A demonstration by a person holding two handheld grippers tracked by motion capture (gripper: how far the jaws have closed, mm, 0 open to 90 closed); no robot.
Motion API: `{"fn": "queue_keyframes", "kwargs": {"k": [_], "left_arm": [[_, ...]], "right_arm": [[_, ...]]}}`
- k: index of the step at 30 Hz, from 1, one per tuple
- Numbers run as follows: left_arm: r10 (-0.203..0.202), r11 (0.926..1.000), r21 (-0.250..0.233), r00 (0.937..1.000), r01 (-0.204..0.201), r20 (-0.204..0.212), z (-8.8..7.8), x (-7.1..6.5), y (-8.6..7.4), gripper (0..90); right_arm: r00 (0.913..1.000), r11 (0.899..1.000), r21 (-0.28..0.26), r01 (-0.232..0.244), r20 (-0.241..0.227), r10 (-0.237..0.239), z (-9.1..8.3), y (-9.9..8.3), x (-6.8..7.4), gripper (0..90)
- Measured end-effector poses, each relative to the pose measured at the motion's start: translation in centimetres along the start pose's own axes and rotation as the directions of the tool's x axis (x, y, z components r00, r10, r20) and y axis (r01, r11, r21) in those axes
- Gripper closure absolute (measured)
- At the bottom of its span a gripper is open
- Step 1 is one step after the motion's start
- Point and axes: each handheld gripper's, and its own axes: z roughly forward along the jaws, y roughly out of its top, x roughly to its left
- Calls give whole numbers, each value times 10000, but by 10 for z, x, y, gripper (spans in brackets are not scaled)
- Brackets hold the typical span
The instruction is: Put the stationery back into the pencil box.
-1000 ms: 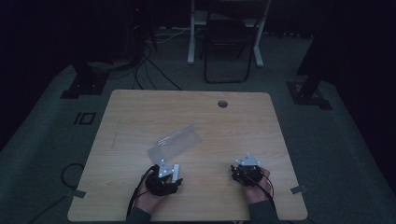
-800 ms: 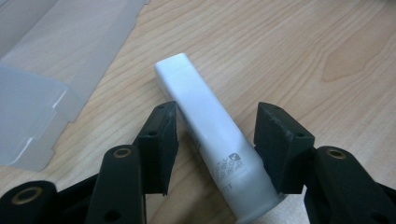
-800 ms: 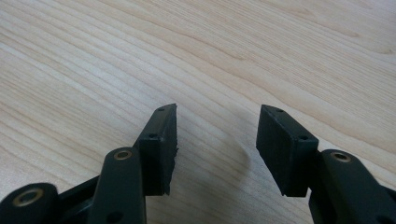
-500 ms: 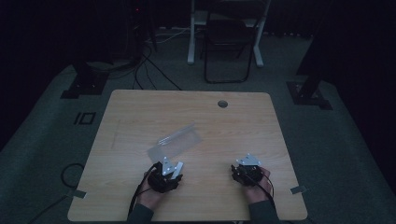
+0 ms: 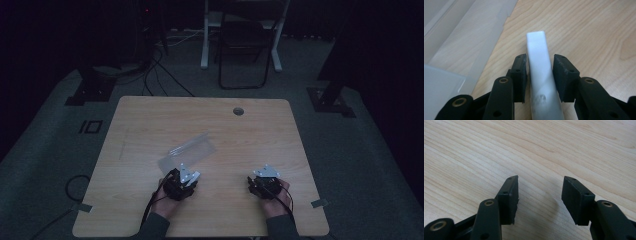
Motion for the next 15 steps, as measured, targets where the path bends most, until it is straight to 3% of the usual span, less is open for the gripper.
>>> {"fn": "queue_keyframes", "kwargs": {"k": [9, 15], "left_arm": [[4, 9999, 119, 10000, -5, 6, 5, 1, 7, 660], [-186, 9996, 203, 9995, 181, 242, 8, 4, 10, 695]], "right_arm": [[10000, 10000, -4, 11, -6, -11, 0, 0, 0, 473], [10000, 10000, -9, 13, -28, -13, 0, 0, -1, 473]]}}
